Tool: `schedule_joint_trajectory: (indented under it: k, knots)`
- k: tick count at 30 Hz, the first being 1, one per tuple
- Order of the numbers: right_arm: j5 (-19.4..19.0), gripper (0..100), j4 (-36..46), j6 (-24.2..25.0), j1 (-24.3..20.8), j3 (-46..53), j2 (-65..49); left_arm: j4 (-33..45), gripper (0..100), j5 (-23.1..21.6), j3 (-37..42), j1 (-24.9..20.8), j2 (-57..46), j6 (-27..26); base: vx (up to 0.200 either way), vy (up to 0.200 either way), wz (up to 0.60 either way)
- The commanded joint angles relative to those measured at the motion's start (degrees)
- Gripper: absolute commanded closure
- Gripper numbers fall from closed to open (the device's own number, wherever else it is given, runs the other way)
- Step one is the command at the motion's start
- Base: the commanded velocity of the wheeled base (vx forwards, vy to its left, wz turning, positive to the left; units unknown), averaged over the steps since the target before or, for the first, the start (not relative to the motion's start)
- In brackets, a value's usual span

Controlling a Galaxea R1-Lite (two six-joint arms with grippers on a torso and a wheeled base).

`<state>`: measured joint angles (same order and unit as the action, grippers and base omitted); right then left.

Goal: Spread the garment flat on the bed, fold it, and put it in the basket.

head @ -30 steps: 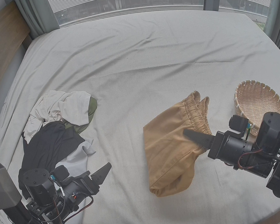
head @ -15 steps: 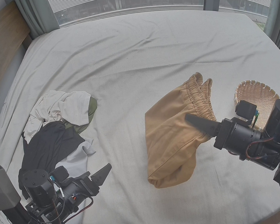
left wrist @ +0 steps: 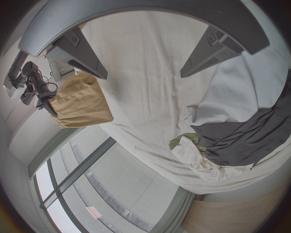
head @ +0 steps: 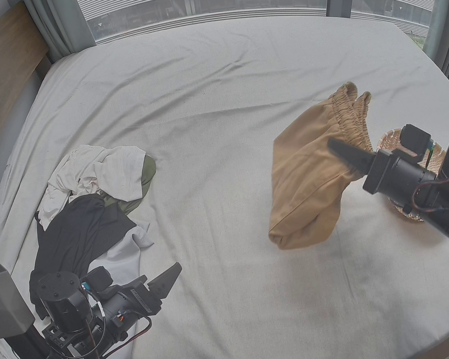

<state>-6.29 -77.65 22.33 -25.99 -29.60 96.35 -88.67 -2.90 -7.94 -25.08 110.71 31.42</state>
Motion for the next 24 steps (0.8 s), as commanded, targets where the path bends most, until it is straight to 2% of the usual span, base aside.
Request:
schedule_joint_trajectory:
  k: [1, 5, 6, 8, 15, 17, 24]
  knots:
    - [2.0, 100, 0.0, -2.3, 4.5, -1.7, -0.6, 0.0, 0, 0.0, -0.1, -0.1, 0.2, 0.0, 0.0, 0.0, 0.0]
    - [2.2, 100, 0.0, -2.7, 6.2, -2.0, -0.6, 0.0, 0, 0.0, -0.1, -0.1, 0.2, 0.0, 0.0, 0.0, 0.0]
    - [4.4, 100, 0.0, -3.6, 9.4, -4.1, -0.6, 0.0, 0, 0.0, 0.0, -0.1, 0.2, 0.0, 0.0, 0.0, 0.0]
    - [5.1, 100, 0.1, -3.6, 10.8, -4.9, -0.7, 0.0, 0, 0.0, 0.1, -0.1, 0.2, 0.0, 0.0, 0.0, 0.0]
    - [5.4, 100, 0.3, -3.8, 17.8, -5.7, -0.7, 0.0, 0, 0.2, 0.1, -0.1, 0.0, 0.0, 0.0, 0.0, 0.0]
    - [5.9, 100, 0.4, -3.9, 22.2, -5.8, -0.6, 0.0, 0, 0.2, 0.0, -0.1, 0.1, 0.0, 0.0, 0.0, 0.0]
    - [5.9, 100, 2.1, -4.0, 28.1, -5.3, -0.6, 0.0, 0, 0.2, 0.1, -0.1, 0.1, 0.0, 0.0, 0.0, 0.0]
